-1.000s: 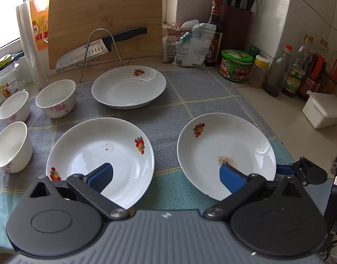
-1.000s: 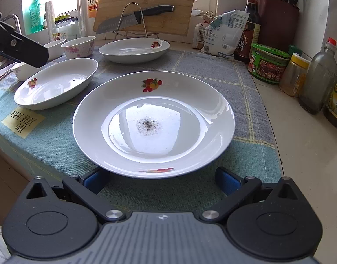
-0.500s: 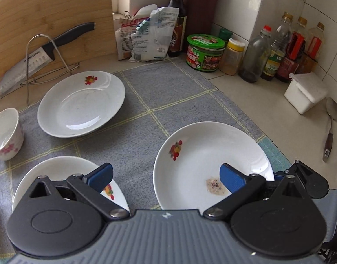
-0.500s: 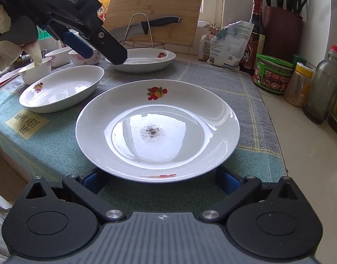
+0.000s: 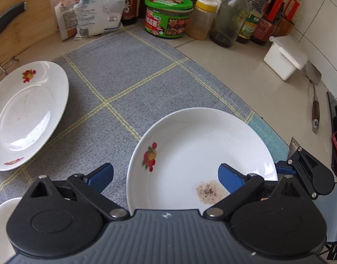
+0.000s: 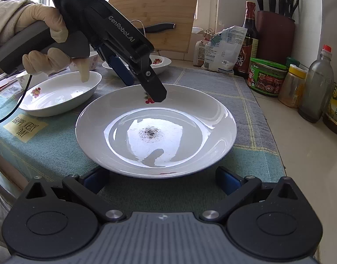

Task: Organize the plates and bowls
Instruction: 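Move the left gripper to the brown-stained plate's rim and close it, then lift the stained plate by its rim with the left gripper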

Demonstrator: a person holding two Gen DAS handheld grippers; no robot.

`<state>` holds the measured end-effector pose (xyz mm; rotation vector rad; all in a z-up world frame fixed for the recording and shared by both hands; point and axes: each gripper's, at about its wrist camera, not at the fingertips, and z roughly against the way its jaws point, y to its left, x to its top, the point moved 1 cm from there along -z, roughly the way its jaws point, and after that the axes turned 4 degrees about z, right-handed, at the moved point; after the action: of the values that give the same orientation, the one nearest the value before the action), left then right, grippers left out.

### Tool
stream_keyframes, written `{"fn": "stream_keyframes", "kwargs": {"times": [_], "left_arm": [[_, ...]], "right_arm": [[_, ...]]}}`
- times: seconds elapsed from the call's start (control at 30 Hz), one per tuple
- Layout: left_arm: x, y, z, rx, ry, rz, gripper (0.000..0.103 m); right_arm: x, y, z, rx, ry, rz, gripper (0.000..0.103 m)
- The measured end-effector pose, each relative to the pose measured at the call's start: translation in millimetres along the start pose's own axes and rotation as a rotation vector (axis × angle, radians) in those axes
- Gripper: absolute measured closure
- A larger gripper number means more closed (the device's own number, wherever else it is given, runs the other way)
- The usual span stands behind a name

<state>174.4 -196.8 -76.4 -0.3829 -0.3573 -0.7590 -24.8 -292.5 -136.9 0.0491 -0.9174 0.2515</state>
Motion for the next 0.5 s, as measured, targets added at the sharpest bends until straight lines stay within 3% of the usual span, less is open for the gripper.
{"fn": "stream_keyframes", "kwargs": {"times": [0.33, 0.5], "left_arm": [[11, -3, -15, -0.054, 0.104, -0.079, 0.021], [14, -3, -17, -0.071, 0.12, -0.111, 0.022]], "right_arm": [[2, -2, -1, 0.013, 0.005, 0.01, 0.0], [5, -3, -4, 0.028, 0.02, 0.02, 0.0]]}}
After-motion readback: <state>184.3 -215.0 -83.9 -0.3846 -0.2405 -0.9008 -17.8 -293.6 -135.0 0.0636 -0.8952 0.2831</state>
